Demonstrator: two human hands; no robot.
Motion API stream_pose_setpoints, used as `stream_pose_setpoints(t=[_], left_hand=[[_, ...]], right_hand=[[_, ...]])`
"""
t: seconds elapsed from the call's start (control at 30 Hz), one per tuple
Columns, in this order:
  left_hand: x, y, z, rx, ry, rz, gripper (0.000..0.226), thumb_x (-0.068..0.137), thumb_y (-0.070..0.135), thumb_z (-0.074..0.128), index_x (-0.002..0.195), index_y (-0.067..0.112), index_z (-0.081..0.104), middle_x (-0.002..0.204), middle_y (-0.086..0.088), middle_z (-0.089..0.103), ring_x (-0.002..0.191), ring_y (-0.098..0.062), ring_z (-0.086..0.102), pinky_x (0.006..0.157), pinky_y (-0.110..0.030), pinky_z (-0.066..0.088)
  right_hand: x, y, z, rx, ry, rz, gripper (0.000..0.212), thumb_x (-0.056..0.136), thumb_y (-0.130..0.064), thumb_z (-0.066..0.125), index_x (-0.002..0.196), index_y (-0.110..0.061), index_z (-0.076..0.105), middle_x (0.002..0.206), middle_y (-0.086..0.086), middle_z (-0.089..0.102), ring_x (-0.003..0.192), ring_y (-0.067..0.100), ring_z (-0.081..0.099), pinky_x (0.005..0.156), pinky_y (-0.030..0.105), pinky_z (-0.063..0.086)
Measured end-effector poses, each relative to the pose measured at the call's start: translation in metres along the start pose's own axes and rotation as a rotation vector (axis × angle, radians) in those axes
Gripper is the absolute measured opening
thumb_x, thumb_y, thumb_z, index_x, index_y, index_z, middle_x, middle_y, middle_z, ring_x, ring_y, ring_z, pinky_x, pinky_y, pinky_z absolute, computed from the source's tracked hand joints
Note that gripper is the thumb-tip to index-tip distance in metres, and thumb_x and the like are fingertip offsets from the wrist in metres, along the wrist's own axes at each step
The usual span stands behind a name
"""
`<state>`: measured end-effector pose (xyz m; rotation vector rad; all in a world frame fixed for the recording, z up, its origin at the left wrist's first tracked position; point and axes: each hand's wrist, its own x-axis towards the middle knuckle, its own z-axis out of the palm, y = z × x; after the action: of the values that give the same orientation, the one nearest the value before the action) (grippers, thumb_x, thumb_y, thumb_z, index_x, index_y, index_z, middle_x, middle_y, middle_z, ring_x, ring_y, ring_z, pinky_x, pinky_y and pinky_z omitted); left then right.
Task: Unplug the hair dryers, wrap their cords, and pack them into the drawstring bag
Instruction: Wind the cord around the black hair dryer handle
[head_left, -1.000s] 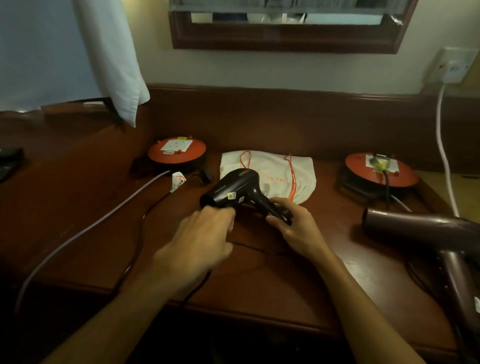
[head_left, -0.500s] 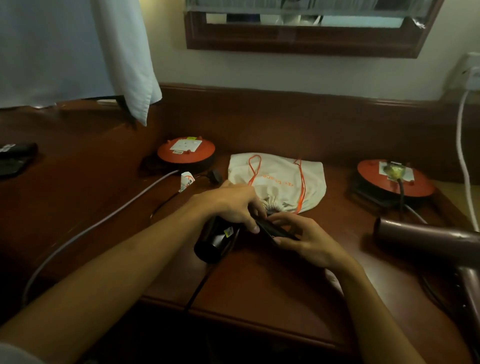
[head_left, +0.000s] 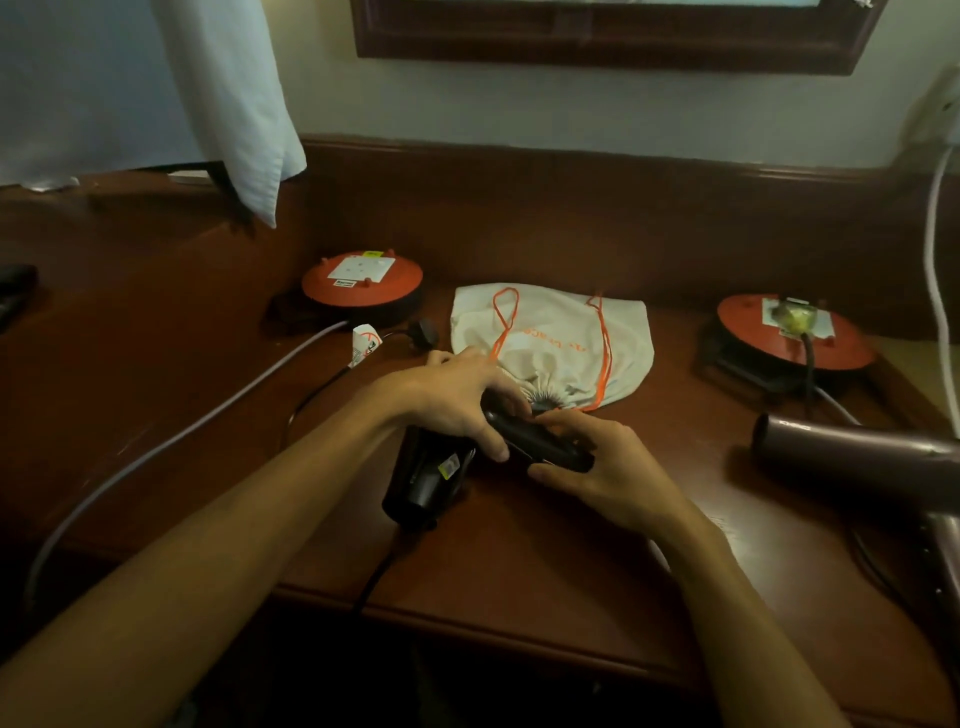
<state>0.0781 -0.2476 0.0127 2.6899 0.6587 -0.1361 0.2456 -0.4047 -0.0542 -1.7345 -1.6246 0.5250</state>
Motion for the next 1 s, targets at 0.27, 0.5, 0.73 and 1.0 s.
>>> stream_pose_setpoints(t=[0.27,0.5,0.73,1.0], left_hand=[[0.007,-0.002,0.006,0.174,-0.021,0.029,0.044,0.077,0.059,0.075,0.114,0.035,0.07,0.092,0.021,0.049,0.111,-0.012,0.043,0.102,-0.048,0.028],[-0.001,-0.016,-0.001,-0.147,0.065,0.002,0.048,0.071,0.044,0.086,0.117,0.035,0.073,0.113,0.012,0.072,0.106,-0.007,0.063,0.098,-0.041,0.052],[-0.006,-0.028,0.001,-0.399,0.14,-0.025,0.04,0.07,0.036,0.089,0.107,0.041,0.076,0.106,0.015,0.075,0.105,-0.005,0.065,0.101,-0.041,0.051],[-0.017,-0.041,0.014,-0.509,0.246,0.011,0.046,0.063,0.048,0.088,0.106,0.037,0.078,0.104,0.015,0.075,0.108,-0.007,0.066,0.103,-0.047,0.049]], right_hand=[[-0.003,0.002,-0.001,-0.138,0.106,0.037,0.052,0.073,-0.044,0.086,0.12,-0.031,0.069,0.109,-0.011,0.069,0.097,0.006,0.063,0.085,0.038,0.058],[-0.036,-0.046,0.048,-0.034,0.489,-0.024,0.036,0.085,-0.056,0.069,0.08,-0.021,0.065,0.078,-0.008,0.061,0.074,0.011,0.054,0.066,0.029,0.045],[-0.044,-0.079,0.084,0.477,0.179,0.249,0.013,0.095,-0.019,0.067,0.086,-0.009,0.067,0.076,0.006,0.072,0.068,0.02,0.071,0.064,0.037,0.054],[-0.068,-0.051,0.023,0.885,-0.058,0.467,0.02,0.095,-0.013,0.064,0.106,0.003,0.069,0.063,0.006,0.042,0.045,0.013,0.032,0.044,0.028,0.034]])
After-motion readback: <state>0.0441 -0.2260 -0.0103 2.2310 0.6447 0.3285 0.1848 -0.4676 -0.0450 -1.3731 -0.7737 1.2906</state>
